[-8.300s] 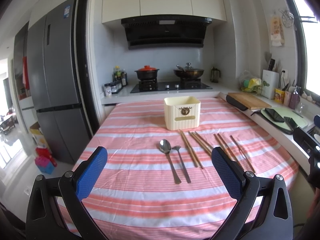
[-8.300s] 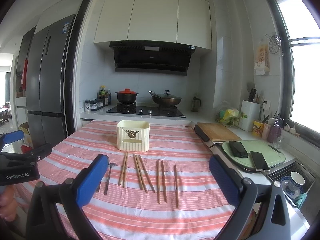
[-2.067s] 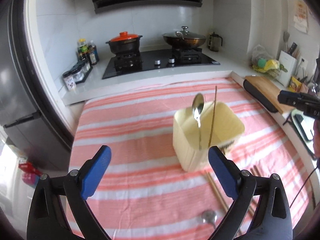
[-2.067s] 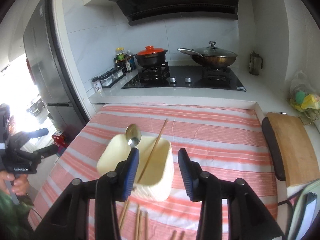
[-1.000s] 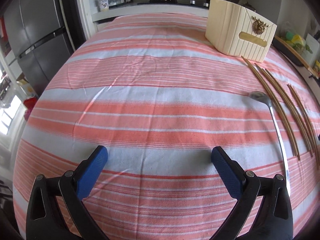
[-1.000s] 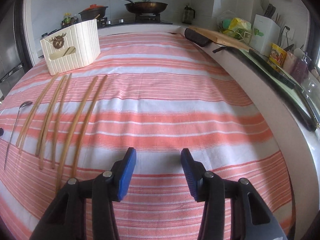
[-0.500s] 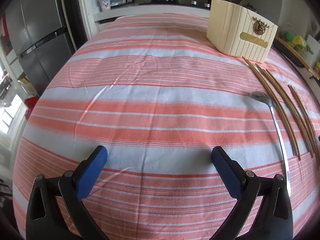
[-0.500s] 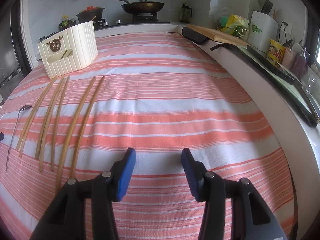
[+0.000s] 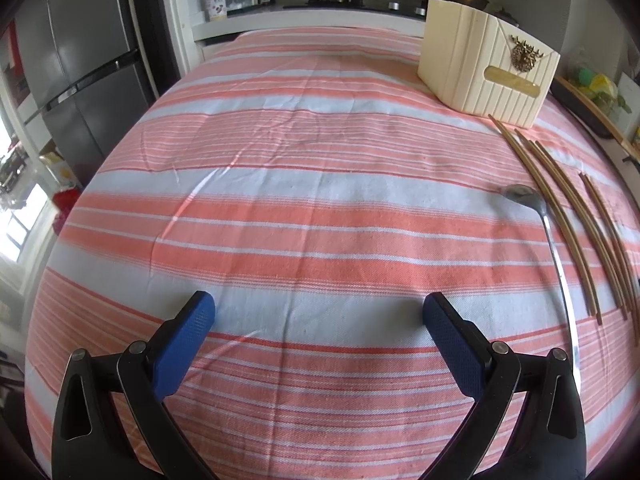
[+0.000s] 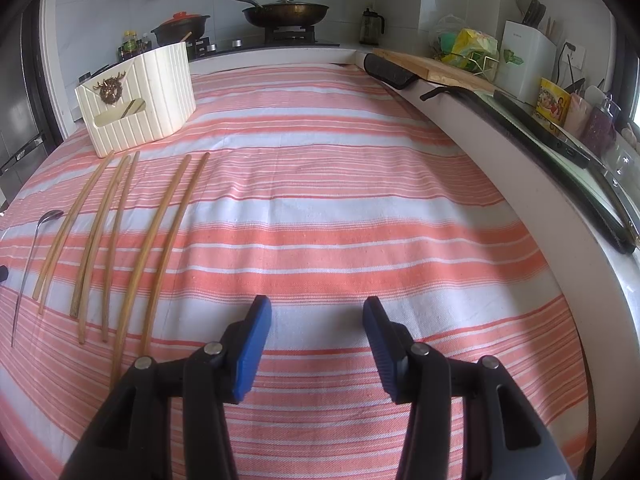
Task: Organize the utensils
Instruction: 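Move both tools back over the remaining utensils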
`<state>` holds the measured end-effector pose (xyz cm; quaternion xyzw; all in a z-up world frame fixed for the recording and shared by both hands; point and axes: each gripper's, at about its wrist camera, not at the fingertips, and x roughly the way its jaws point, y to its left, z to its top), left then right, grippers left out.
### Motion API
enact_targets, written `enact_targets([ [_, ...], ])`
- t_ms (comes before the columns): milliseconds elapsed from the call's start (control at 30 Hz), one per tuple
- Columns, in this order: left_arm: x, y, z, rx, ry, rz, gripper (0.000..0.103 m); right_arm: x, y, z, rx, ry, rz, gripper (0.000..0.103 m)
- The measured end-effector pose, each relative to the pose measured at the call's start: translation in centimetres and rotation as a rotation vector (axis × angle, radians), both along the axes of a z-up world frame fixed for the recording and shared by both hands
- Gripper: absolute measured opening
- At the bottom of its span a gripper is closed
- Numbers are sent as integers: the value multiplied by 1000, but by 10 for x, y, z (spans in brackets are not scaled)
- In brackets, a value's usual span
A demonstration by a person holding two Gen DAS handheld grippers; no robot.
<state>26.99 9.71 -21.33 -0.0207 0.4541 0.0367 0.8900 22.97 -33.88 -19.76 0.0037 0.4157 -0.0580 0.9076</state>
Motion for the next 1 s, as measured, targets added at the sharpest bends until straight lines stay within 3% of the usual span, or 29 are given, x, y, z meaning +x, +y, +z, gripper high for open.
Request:
enact_targets([
  [233, 0, 0, 2, -17, 12, 1, 103, 0, 0, 0, 2, 0, 0, 49],
  [333, -8, -4, 13, -110, -10, 22, 102, 0, 0, 0, 1, 0, 0, 49],
  [400, -11, -19, 23, -182, -34, -10, 102, 0, 0, 0, 3, 0, 0, 49],
  [467, -7, -43, 30, -208, -42, -73, 103, 0, 0, 0, 1, 0, 0, 49],
  [600, 9, -97, 31, -115, -46, -185, 103, 0, 0, 0, 4, 0, 0, 49],
  [833, 35, -126, 9, 45, 7, -175, 102, 0, 0, 0, 7, 0, 0, 49],
  [1000, 29, -103, 10, -18, 15, -150, 102, 0, 0, 0, 8, 0, 0, 49],
])
